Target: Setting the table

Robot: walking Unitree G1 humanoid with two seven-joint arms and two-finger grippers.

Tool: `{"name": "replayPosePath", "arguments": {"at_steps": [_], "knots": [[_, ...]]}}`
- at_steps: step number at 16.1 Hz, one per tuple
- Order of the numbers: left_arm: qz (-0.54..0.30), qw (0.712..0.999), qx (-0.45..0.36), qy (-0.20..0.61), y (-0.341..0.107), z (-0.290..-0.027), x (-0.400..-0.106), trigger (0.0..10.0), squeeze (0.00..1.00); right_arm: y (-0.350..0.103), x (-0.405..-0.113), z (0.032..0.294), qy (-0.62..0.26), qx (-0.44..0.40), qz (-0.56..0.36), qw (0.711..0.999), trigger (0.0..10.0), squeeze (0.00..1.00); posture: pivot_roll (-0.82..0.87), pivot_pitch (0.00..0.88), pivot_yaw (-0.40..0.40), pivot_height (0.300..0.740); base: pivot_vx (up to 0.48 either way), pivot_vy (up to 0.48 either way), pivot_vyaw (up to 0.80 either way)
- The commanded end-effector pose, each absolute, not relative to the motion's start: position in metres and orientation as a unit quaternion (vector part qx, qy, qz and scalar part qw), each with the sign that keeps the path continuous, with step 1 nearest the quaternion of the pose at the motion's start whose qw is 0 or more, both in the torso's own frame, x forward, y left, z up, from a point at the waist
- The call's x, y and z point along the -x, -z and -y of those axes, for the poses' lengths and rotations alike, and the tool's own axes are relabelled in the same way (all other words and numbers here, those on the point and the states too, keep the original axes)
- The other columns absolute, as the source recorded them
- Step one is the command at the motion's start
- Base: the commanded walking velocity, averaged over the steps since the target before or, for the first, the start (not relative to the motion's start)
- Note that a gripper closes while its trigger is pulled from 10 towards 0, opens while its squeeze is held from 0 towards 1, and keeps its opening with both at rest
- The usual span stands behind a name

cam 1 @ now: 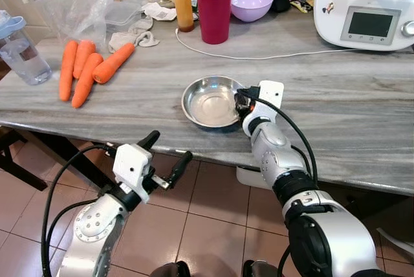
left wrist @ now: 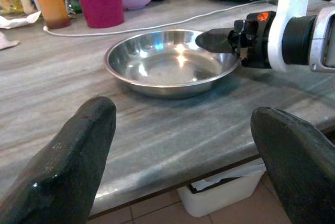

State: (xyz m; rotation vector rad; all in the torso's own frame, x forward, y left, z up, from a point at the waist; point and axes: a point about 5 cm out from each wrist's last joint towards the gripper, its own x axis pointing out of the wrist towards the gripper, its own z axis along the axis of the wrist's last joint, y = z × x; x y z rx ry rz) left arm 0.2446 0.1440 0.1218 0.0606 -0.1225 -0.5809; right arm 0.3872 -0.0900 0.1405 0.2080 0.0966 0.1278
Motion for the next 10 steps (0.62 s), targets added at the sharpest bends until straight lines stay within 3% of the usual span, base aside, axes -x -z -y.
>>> {"name": "replayPosePath", "arguments": {"at_steps": [1,6,10], "knots": [[0.054,0.955,-0.031,0.291,-0.121,-0.143,-0.244,10.0,0.00,-0.141,-0.387,0.084,-0.075,-0.096,-0.048,0.991,10.0,1.00,-0.05,0.145,0.060,0.740,0.000,0.000,0.00],[0.059,0.954,-0.032,0.292,-0.123,-0.141,-0.245,10.0,0.00,-0.156,-0.389,0.088,-0.080,-0.119,0.004,0.990,10.0,1.00,-0.06,0.142,0.066,0.740,0.000,0.000,0.00],[0.065,0.954,-0.029,0.291,-0.127,-0.138,-0.247,10.0,0.00,-0.179,-0.382,0.107,-0.056,-0.068,0.109,0.990,10.0,1.00,-0.06,0.138,0.066,0.740,0.000,0.000,0.00]]}}
